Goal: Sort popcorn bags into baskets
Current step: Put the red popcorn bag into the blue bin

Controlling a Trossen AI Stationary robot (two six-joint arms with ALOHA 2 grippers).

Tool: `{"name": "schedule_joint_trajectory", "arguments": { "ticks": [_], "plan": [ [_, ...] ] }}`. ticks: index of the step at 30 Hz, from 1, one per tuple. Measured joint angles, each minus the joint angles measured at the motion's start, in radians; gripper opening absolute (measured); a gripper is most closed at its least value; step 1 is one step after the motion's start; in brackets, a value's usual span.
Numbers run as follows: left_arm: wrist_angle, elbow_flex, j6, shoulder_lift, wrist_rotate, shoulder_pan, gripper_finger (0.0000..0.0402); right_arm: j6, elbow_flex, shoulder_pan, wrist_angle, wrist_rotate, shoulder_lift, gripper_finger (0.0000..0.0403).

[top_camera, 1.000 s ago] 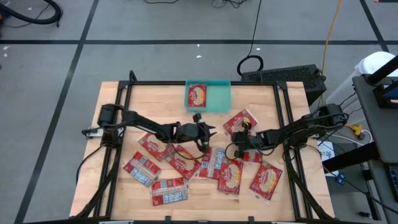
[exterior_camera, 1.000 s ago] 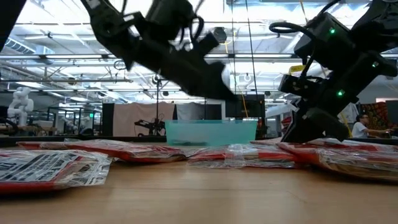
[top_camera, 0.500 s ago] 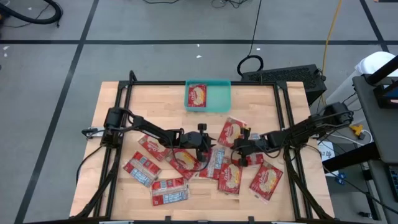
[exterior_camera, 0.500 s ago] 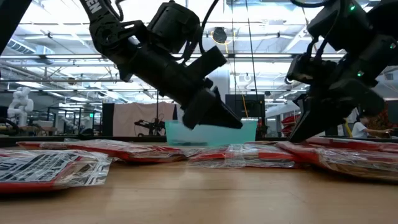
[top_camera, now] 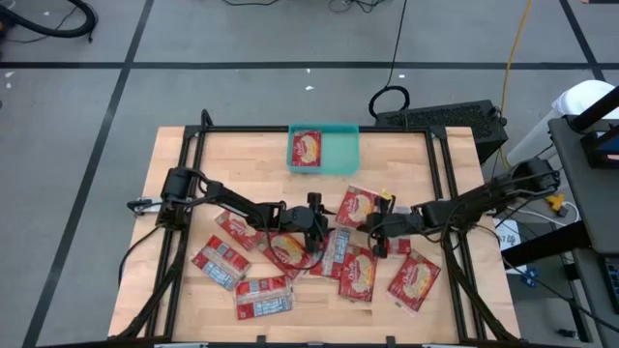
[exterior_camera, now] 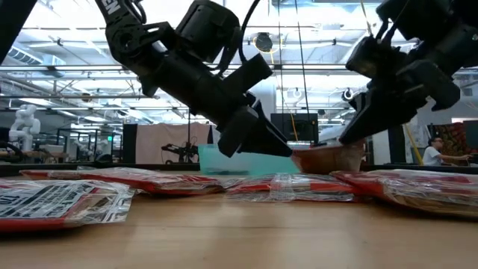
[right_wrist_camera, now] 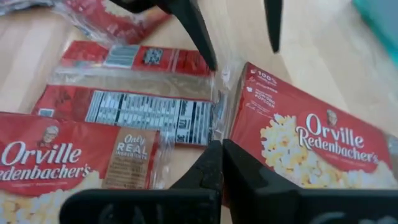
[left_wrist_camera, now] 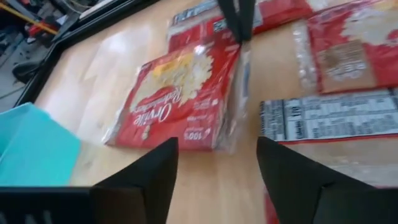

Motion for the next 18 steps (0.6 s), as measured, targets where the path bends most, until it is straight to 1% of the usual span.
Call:
{"name": "schedule_joint_trajectory", "arguments": {
  "ticks": [3, 5, 9, 11, 18],
  "plan": [
    [0.031, 0.0, 0.012, 0.011, -0.001, 0.01, 0.0228, -0.008, 0.0, 0.0, 0.0, -0.004, -0.023, 0.0],
    [0.059, 0.0, 0.039, 0.028, 0.0, 0.013, 0.0222, -0.009, 0.0, 0.0, 0.001, -0.021, -0.036, 0.0],
    [0.194, 0.0, 0.111, 0.073, 0.005, 0.01, 0.019, -0.003, 0.0, 0.0, 0.002, -0.023, -0.051, 0.0],
    [0.249, 0.0, 0.13, 0.085, 0.005, 0.006, 0.0162, -0.001, 0.001, 0.0, 0.002, -0.023, -0.051, 0.0],
    [0.249, 0.0, 0.201, 0.085, 0.008, -0.001, 0.0025, 0.065, 0.001, 0.0, 0.002, -0.019, -0.061, 0.0]
  ]
}}
